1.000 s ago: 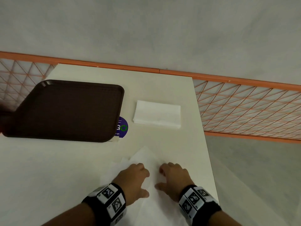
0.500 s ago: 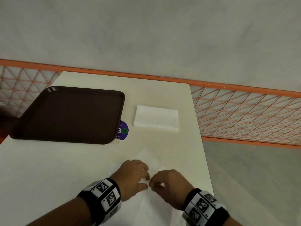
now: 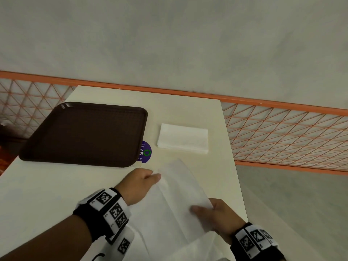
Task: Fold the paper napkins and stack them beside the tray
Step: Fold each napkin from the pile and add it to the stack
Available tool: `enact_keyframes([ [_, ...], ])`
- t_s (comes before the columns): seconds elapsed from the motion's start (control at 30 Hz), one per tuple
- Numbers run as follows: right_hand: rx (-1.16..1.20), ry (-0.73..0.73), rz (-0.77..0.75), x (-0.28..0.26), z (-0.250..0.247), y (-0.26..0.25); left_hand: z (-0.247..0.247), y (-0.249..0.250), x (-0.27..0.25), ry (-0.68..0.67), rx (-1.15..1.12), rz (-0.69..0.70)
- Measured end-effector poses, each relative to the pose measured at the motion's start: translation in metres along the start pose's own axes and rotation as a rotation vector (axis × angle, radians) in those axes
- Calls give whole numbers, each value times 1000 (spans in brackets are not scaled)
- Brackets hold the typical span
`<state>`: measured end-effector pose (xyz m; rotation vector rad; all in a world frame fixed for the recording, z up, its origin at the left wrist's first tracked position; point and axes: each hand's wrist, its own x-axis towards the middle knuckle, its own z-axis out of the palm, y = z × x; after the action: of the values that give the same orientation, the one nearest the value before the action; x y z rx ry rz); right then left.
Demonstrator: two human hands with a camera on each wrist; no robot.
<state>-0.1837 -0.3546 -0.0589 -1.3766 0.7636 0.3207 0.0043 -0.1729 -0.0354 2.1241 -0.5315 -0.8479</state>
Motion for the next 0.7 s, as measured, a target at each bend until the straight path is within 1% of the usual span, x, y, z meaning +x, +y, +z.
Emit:
enact_keyframes([
  [0.07,144,-2,14,-2,2,-2,-4,-4,2,12,-144,-77],
  [0.13,229,-2,11,-2,4,-4,-3,-13,4,24,-238,-130],
  [0.23,290,41,5,1,12,-6,0,-14,4,68,-381,-203],
  [0.33,309,116,50,6,18,-7,0,-13,5,128,-487,-281],
  [0.43,339,159,84,14,19,-10,-4,-15,7,162,-563,-349],
  [0.57,412,186,84,24,15,-17,-7,-16,7,200,-651,-366],
  [0.7,372,176,55,27,17,-18,-9,-17,8,207,-656,-324],
])
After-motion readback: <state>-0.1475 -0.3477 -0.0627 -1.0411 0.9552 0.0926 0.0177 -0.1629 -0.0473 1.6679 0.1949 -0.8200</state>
